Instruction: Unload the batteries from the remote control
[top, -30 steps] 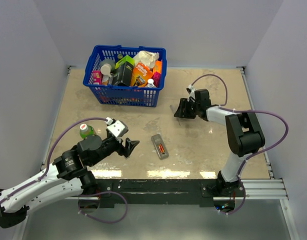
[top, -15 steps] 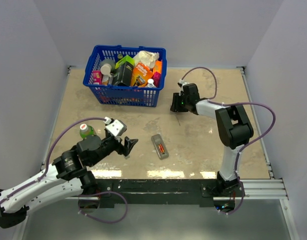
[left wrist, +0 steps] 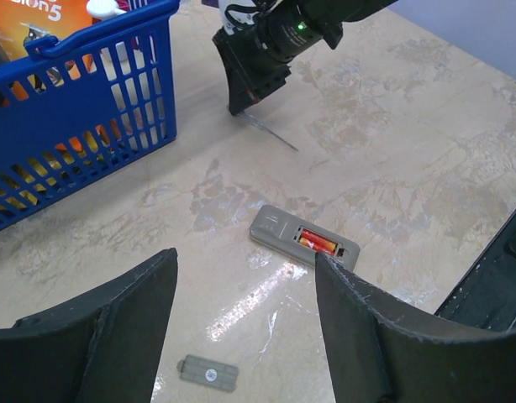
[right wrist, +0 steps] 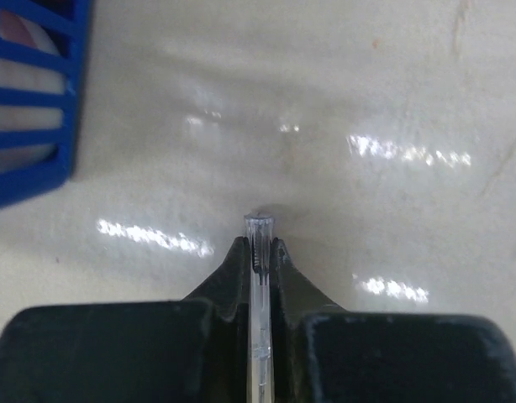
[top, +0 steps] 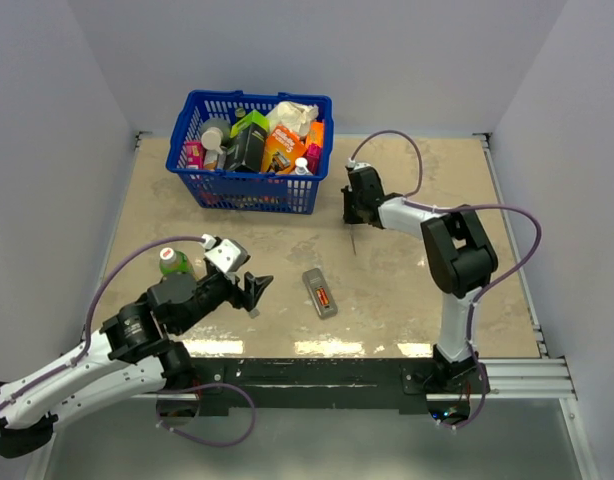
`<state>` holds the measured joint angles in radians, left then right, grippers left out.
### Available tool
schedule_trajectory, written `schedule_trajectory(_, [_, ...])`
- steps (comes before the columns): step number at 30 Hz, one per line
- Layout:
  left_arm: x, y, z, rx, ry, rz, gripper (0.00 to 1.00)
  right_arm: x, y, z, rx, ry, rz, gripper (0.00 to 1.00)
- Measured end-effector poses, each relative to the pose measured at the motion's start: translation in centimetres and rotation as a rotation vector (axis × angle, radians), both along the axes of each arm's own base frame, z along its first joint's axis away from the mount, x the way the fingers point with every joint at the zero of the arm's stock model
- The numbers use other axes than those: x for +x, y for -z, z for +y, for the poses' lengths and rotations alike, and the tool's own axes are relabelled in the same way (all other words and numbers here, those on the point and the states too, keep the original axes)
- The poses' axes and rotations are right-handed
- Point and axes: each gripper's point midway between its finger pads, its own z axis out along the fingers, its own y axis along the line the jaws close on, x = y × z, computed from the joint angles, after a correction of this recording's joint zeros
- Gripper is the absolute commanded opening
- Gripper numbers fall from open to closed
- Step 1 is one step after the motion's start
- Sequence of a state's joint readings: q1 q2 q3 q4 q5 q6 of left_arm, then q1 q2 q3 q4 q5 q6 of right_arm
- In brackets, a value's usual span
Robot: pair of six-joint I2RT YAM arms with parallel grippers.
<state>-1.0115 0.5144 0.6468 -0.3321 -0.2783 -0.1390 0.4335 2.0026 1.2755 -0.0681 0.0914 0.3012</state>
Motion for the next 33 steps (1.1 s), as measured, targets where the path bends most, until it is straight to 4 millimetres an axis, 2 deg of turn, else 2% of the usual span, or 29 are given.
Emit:
schedule_trajectory(3, [-0.1, -0.4, 0.3, -0.025, -0.013, -0.001, 0.70, -1.4, -0.5, -1.1, -0.026, 0.014, 0.028, 0.00])
schedule_trajectory(6, [-0.3, -1.1, 0.5, -0.078, -0.025, 0.010, 0.68, -2.8, -2.7, -1.8, -0.023, 0.018, 0.023, 0.00])
schedule_trajectory(11, [-0.8, -1.2, -0.2, -0.143, -0.015, 0.078, 0.65, -6.4, -9.6, -1.6, 0.124, -0.018, -0.077, 0.00])
schedule_trajectory(14, [-1.2, -1.7, -2.0, -0.176, 0.035, 0.134, 0.63, -9.2, -14.1, -0.1, 0.289, -0.083, -0.157, 0.00])
schedule_trajectory(22, [-1.9, -3.8, -8.0, -0.272, 0.220, 0.205, 0.61, -18.3, -24.6, 6.5, 0.794, -0.382, -0.354, 0.00])
schedule_trajectory(25, [-1.8, -4.1, -9.8, -0.285, 0.266, 0.222, 0.61, -21.3, -27.7, 8.0, 0.924, -0.486, -0.388, 0.00])
schedule_trajectory(28, [-1.8, -4.6, -11.2, -0.305, 0.306, 0.223, 0.61, -23.2, -30.3, 8.4, 1.029, -0.553, -0.431, 0.00])
schedule_trajectory(33, [-1.9, -5.3, -12.5, -0.339, 0.355, 0.220, 0.60, -25.0, -32.2, 8.0, 1.123, -0.584, -0.469, 0.00])
